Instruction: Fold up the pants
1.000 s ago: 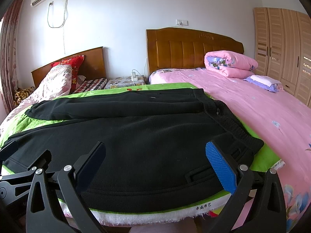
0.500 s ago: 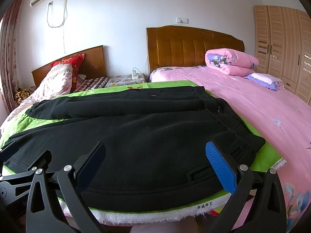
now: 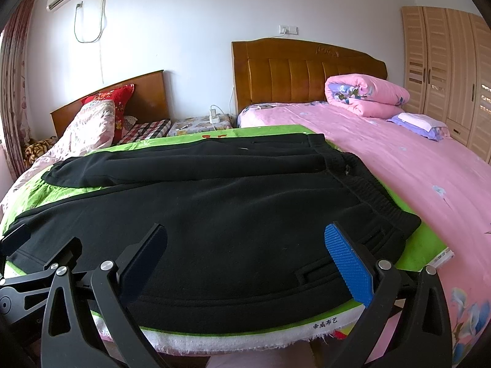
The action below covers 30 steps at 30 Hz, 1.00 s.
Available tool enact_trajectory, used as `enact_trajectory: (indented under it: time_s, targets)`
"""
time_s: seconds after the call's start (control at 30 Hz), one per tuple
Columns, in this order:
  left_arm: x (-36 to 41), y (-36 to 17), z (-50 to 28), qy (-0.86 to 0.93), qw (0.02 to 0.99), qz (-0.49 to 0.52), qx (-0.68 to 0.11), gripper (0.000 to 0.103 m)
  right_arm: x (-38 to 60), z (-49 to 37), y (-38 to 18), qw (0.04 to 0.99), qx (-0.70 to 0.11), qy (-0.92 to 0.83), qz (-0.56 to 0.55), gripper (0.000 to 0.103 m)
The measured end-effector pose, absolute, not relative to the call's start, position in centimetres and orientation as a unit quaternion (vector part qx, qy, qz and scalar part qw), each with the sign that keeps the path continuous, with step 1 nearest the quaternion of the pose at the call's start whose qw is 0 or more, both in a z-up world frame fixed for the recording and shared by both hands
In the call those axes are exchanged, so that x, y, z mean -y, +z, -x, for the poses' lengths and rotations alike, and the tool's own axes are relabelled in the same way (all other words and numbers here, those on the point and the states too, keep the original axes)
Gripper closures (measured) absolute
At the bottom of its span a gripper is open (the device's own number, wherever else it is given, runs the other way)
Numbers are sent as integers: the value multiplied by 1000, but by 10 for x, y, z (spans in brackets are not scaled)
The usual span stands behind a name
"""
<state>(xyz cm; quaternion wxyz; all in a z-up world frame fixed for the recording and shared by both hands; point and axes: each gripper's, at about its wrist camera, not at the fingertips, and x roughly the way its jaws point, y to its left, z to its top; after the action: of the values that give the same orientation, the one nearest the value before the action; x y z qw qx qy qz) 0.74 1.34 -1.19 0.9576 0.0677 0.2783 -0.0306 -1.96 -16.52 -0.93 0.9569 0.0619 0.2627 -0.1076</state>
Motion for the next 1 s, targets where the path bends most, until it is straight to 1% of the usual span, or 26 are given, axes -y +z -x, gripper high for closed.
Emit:
enact_trajectory:
  time_s: [1.0]
  targets:
    - [-13,-13,-8,-35,953,-67,-292,1,162,16,-15,955,-273,-101,-60,4]
